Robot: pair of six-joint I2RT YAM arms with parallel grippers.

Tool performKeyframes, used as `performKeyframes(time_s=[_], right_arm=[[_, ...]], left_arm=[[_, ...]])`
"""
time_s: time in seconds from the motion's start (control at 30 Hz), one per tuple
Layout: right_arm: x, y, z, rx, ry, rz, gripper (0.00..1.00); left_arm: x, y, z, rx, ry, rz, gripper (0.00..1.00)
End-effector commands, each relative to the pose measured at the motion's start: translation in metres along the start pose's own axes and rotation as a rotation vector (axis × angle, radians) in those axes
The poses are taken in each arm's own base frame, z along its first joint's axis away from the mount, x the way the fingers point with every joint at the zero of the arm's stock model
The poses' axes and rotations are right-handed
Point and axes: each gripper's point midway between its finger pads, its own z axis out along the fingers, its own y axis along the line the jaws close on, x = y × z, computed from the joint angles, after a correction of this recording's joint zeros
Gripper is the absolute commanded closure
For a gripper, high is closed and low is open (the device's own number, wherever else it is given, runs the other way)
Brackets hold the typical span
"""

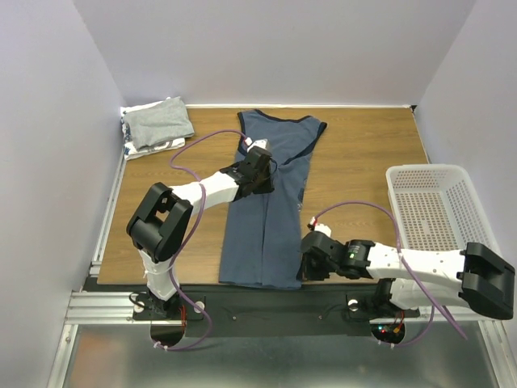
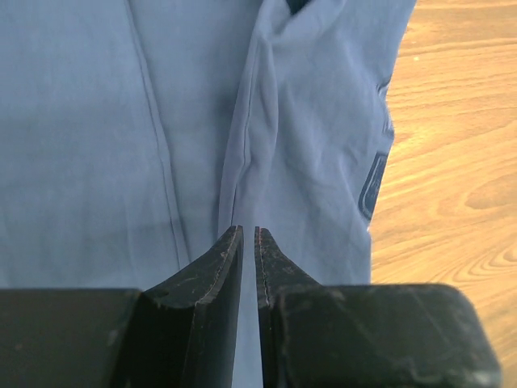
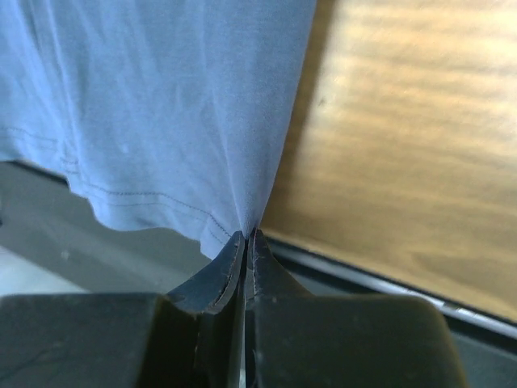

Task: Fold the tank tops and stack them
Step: Fold the tank top

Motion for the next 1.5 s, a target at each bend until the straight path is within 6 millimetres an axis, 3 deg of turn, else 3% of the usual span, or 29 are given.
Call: performKeyframes(time_s=[0.0, 0.13, 0.17, 0.2, 0.3, 0.37, 0.47, 0.5, 0.53, 0.57, 0.63, 0.67, 0.7, 0.73, 0.8, 0.83, 0.87, 0.9, 0.93, 0.97, 1.0, 1.07, 1.13, 1.17, 1.2, 1.23, 1.27, 1.37, 1.47], right_arm=[[0.019, 0.012, -0.01, -0.033, 0.081, 0.025, 0.94], [0.016, 0.024, -0.01, -0.04, 0.073, 0.004, 0.8], [0.013, 0.023, -0.011, -0.031, 0.058, -0.002, 0.74], [0.007, 0.026, -0.013, -0.026, 0.033, 0.001, 0.57], [-0.031, 0.037, -0.028, 0.009, -0.106, -0.008, 0.35], [-0.076, 0.028, -0.043, 0.091, -0.243, 0.014, 0.3], [-0.14, 0.008, -0.058, 0.142, -0.354, 0.029, 0.35], [-0.183, -0.016, -0.067, 0.178, -0.42, 0.122, 0.4], [-0.226, -0.026, -0.076, 0.172, -0.482, 0.145, 0.41], [-0.248, -0.029, -0.082, 0.172, -0.52, 0.154, 0.41], [-0.284, -0.037, -0.082, 0.183, -0.546, 0.17, 0.42], [-0.307, -0.057, -0.068, 0.229, -0.544, 0.189, 0.43], [-0.33, -0.052, -0.073, 0.21, -0.575, 0.192, 0.45], [-0.359, -0.063, -0.065, 0.2, -0.586, 0.218, 0.47], [-0.376, -0.077, -0.05, 0.204, -0.584, 0.239, 0.47], [-0.402, -0.07, -0.053, 0.167, -0.628, 0.238, 0.47], [-0.414, -0.079, -0.05, 0.175, -0.64, 0.252, 0.47], [-0.423, -0.09, -0.027, 0.2, -0.615, 0.264, 0.47], [-0.446, -0.088, -0.032, 0.201, -0.665, 0.259, 0.47], [-0.458, -0.092, -0.028, 0.218, -0.677, 0.256, 0.47], [-0.461, -0.109, -0.003, 0.269, -0.65, 0.265, 0.47], [-0.487, -0.111, -0.001, 0.27, -0.685, 0.253, 0.47], [-0.498, -0.12, 0.016, 0.287, -0.693, 0.249, 0.47], [-0.513, -0.116, 0.011, 0.281, -0.729, 0.235, 0.47], [-0.521, -0.116, 0.011, 0.286, -0.744, 0.231, 0.47], [-0.523, -0.123, 0.024, 0.303, -0.732, 0.231, 0.47], [-0.537, -0.118, 0.017, 0.295, -0.766, 0.224, 0.47], [-0.546, -0.125, 0.033, 0.312, -0.767, 0.222, 0.47], [-0.556, -0.128, 0.036, 0.329, -0.792, 0.223, 0.48]], left_arm=[[-0.032, -0.031, -0.01, 0.1, -0.078, -0.013, 0.77], [-0.042, -0.036, -0.009, 0.108, -0.097, -0.008, 0.77], [-0.049, -0.04, -0.008, 0.113, -0.109, -0.009, 0.77], [-0.055, -0.04, -0.007, 0.114, -0.115, -0.015, 0.77], [-0.076, -0.048, -0.005, 0.126, -0.151, -0.013, 0.67], [-0.09, -0.051, 0.001, 0.123, -0.168, 0.005, 0.62], [-0.091, -0.045, 0.012, 0.098, -0.142, 0.019, 0.61], [-0.094, -0.045, 0.012, 0.101, -0.147, 0.019, 0.61], [-0.094, -0.045, 0.014, 0.104, -0.145, 0.011, 0.61], [-0.095, -0.046, 0.015, 0.11, -0.144, 0.006, 0.61], [-0.097, -0.047, 0.014, 0.113, -0.148, 0.003, 0.63], [-0.096, -0.047, 0.015, 0.113, -0.145, 0.0, 0.66], [-0.097, -0.048, 0.014, 0.112, -0.143, 0.0, 0.67], [-0.096, -0.047, 0.014, 0.11, -0.139, -0.003, 0.71], [-0.094, -0.046, 0.014, 0.106, -0.133, -0.007, 0.73], [-0.089, -0.05, 0.014, 0.131, -0.112, -0.009, 0.77], [-0.086, -0.05, 0.015, 0.132, -0.102, -0.007, 0.78], [-0.084, -0.05, 0.014, 0.134, -0.099, -0.007, 0.79], [-0.081, -0.05, 0.013, 0.133, -0.089, -0.004, 0.81], [-0.076, -0.049, 0.013, 0.131, -0.077, 0.003, 0.83], [-0.073, -0.05, 0.01, 0.131, -0.072, 0.01, 0.84], [-0.063, -0.051, 0.003, 0.135, -0.059, 0.024, 0.85], [-0.052, -0.057, -0.003, 0.15, -0.042, 0.039, 0.85], [-0.045, -0.056, -0.006, 0.152, -0.031, 0.045, 0.86], [-0.038, -0.058, -0.008, 0.16, -0.019, 0.052, 0.86], [-0.032, -0.063, -0.011, 0.172, -0.013, 0.061, 0.86], [-0.021, -0.06, -0.011, 0.17, 0.008, 0.067, 0.86], [-0.004, -0.062, -0.014, 0.184, 0.037, 0.078, 0.86], [0.009, -0.07, -0.018, 0.21, 0.057, 0.091, 0.87]])
